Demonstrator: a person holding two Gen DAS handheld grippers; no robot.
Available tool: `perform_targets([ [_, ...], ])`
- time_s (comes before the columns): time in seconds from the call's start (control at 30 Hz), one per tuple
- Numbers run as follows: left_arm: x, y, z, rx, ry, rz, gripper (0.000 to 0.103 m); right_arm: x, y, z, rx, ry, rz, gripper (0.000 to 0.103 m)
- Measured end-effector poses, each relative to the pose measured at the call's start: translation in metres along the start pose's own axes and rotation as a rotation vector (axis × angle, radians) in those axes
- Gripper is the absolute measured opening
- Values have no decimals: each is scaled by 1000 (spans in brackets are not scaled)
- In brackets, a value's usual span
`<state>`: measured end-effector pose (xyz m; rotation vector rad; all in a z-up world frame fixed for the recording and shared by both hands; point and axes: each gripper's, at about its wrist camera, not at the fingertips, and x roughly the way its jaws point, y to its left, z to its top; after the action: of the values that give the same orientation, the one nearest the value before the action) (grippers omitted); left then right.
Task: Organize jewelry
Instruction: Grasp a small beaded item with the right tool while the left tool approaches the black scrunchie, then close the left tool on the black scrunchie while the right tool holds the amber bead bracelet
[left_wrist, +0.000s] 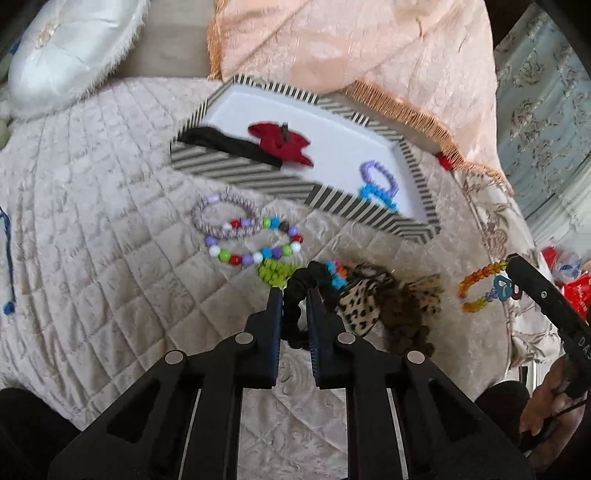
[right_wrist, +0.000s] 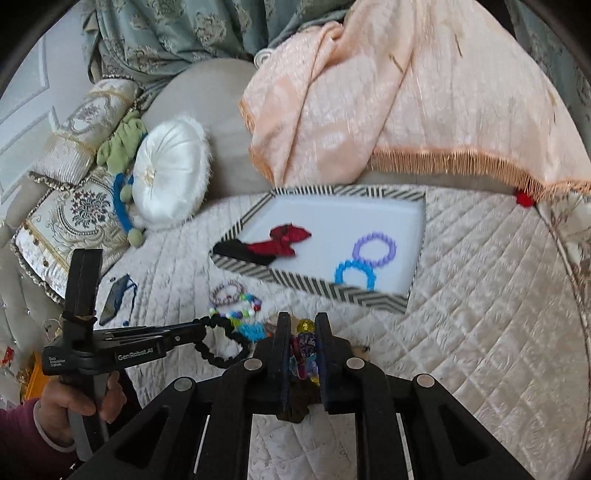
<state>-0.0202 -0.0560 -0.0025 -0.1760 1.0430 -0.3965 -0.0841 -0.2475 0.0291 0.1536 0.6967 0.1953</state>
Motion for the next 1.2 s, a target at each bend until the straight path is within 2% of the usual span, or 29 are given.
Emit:
perform_targets([
  [0.2,-20,-12,13,43,-57,36,12,-7,2,11,-8,-15,0,12],
  [0.5,-31,-18,28,64,-92,36,12,-7,1,17,-12,-26,-11,12],
  [0.63,-20,-12,27,48,-44,38,15,-6,-1,16,-5,-23,-7,12],
  [0.67,-12,-10,24,46,-15,55,27,-5,-1,15,-4,-20,-6,12],
  [0.7,-6,-7,21,46,5,74,50,-5,-1,14,-4,-17,-5,12],
  [0.73,2,-2,15,38,23,93,59,-4,-2,13,-3,-14,-4,12],
  [0.77,8,2,11,30,32,97,63,-4,-2,12,-2,-12,-3,12],
  [0.87,31,14,-1,24,85,149,63,-1,-4,11,8,-4,-1,12],
  [0.93,46,20,-6,20,126,171,63,0,-5,11,14,-1,1,12],
  [0.97,49,21,-8,22,120,172,62,0,-5,11,15,-1,3,12],
  [1.0,48,20,-8,35,90,176,55,0,-4,11,12,0,3,12],
  [1.03,49,18,-8,47,81,184,44,1,-3,11,10,1,3,12],
  [1.07,50,17,-7,56,84,190,12,1,-2,12,7,2,3,12],
  [1.1,51,17,-5,54,92,189,7,2,-2,12,6,3,3,12],
  [1.2,45,19,0,42,80,141,6,1,0,14,2,-1,4,12],
])
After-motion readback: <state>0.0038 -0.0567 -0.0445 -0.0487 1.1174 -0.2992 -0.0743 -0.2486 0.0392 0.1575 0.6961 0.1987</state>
